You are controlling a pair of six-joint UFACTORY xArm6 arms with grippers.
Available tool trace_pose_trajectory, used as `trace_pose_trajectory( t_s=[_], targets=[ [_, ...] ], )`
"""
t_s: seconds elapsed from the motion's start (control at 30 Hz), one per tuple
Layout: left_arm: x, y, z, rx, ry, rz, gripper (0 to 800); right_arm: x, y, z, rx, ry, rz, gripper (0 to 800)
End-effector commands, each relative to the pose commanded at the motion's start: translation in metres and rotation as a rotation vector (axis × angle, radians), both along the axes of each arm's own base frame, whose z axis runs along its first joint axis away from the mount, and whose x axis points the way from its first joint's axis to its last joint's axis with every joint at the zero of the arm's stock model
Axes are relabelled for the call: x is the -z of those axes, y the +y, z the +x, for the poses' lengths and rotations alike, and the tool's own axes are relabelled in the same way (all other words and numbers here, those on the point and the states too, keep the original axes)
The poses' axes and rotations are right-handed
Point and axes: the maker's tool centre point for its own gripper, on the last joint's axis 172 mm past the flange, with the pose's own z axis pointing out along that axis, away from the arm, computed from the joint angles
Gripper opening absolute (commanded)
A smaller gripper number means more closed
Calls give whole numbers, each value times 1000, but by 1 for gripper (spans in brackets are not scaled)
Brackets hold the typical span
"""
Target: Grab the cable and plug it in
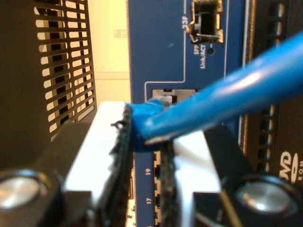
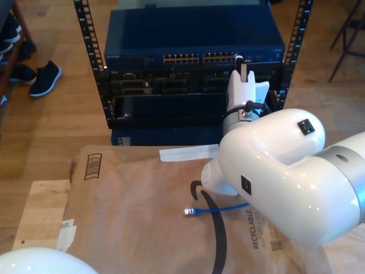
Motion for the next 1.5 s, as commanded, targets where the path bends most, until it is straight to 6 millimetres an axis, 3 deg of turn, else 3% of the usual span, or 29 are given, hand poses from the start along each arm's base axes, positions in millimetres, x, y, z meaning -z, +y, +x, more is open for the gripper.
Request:
trace_pose_trajectory(
  t_s=[1.5],
  targets=[
    [0, 0, 0, 0, 0, 0, 800, 0, 1, 2, -8, -4, -5, 0]
  ],
)
